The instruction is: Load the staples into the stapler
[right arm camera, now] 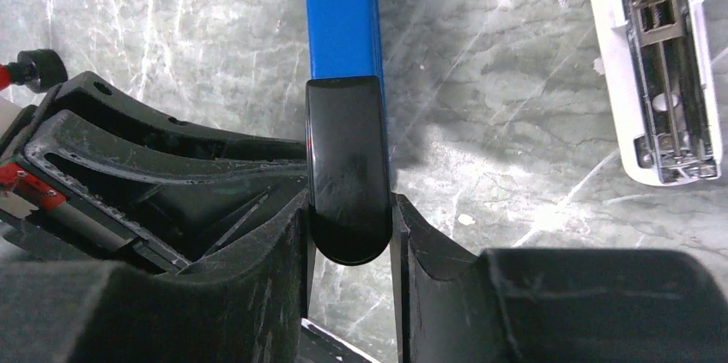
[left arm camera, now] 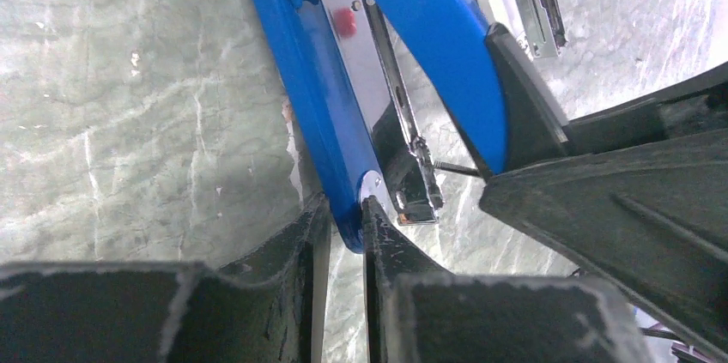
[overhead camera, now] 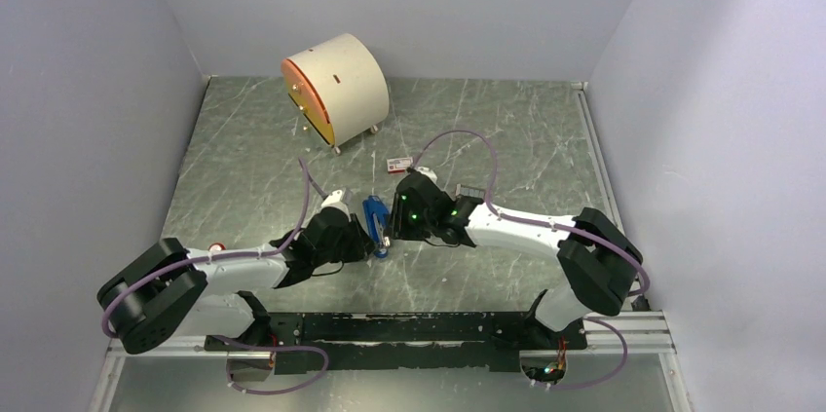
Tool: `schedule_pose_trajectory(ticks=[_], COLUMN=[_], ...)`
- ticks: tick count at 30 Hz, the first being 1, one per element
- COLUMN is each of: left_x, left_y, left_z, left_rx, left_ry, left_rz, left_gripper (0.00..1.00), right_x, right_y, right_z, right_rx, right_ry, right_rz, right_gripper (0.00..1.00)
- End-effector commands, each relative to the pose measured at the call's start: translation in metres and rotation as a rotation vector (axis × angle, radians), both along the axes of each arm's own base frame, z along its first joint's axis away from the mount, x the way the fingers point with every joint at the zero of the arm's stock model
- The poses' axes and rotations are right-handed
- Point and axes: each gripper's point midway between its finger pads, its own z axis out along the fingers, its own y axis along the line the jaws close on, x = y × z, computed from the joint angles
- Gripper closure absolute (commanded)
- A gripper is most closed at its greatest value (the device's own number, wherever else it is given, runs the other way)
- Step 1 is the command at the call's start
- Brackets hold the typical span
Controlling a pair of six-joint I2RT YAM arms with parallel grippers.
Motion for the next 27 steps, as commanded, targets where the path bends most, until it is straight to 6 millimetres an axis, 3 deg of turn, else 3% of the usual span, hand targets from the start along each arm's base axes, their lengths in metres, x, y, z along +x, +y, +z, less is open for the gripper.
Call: schedule_pose_trajectory(ticks=[1,10,17,22,27], left_x=[-0.010,-0.016,-0.017,-0.018,-0.021], left_y=[0.018,0.024,0.011,0.015,0.019], left_z=[-0.025,-0.038,-0.037,-0.042,-0.046], left_rx=[0.110,0.157,0.128,0.134,0.140], left_ry=[0.038,0.072,0.073,0.082,0.092], left_rz=[-0.013,-0.025,-0.081,-0.063,-0.055], left_gripper=[0.93,0.92,0.89,0.89,0.89], right_x=[0.030,0.058,0.113,0.136,0.144], right_y=[0.009,0.003,-0.014,-0.006,0.012], right_z=[0.039,0.055,0.080,0.085,0.078], right_rx=[0.040,-0.044,-0.132,-0.132,-0.122], right_ry=[-0.130,-0.220,-0.409,-0.433,-0.431], right_rz=[-0.026,-0.044,-0.111,-0.113,-0.059], right_gripper=[0.94,0.92,0.85,0.84,0.84])
